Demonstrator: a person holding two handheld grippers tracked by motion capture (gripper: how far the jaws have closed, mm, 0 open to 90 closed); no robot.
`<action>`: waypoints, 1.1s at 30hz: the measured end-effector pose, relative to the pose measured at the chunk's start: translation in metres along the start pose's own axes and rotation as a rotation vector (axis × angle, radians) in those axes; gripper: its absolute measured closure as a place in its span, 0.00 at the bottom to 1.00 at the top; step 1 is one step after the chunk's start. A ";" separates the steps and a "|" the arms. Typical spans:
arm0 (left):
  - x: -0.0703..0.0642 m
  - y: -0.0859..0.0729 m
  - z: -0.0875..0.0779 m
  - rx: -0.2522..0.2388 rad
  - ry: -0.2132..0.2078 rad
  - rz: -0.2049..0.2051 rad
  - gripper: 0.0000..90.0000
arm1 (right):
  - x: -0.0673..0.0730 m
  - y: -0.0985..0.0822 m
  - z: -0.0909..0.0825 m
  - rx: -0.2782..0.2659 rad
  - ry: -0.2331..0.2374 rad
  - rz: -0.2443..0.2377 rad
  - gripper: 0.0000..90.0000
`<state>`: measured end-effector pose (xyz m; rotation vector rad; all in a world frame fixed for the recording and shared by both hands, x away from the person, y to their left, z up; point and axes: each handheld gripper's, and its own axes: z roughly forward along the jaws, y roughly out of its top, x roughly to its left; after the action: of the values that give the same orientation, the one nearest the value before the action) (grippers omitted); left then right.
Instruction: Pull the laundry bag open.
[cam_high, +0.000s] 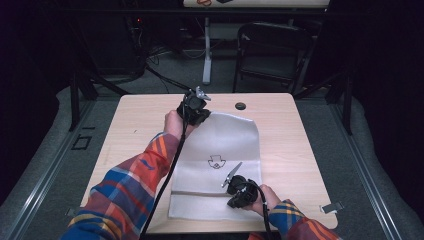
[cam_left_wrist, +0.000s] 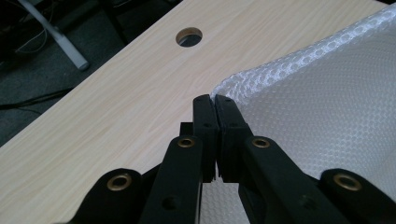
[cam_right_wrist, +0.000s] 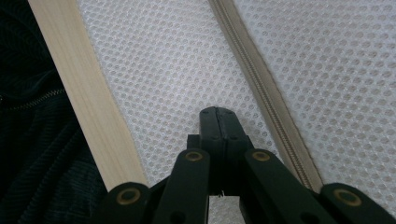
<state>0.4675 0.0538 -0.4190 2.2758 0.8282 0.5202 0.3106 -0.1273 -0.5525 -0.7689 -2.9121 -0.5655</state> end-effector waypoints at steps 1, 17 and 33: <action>0.000 0.000 0.002 -0.003 0.004 -0.005 0.98 | -0.001 0.001 -0.002 0.027 -0.005 -0.021 1.00; 0.006 -0.003 0.022 0.016 0.040 -0.033 0.98 | 0.000 0.005 0.001 0.007 -0.001 0.000 1.00; 0.022 -0.017 0.024 -0.013 -0.029 -0.100 0.34 | -0.010 0.004 -0.017 -0.092 -0.039 0.057 0.59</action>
<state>0.4895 0.0684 -0.4442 2.2120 0.9167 0.4452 0.3208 -0.1345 -0.5372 -0.8799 -2.9064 -0.6905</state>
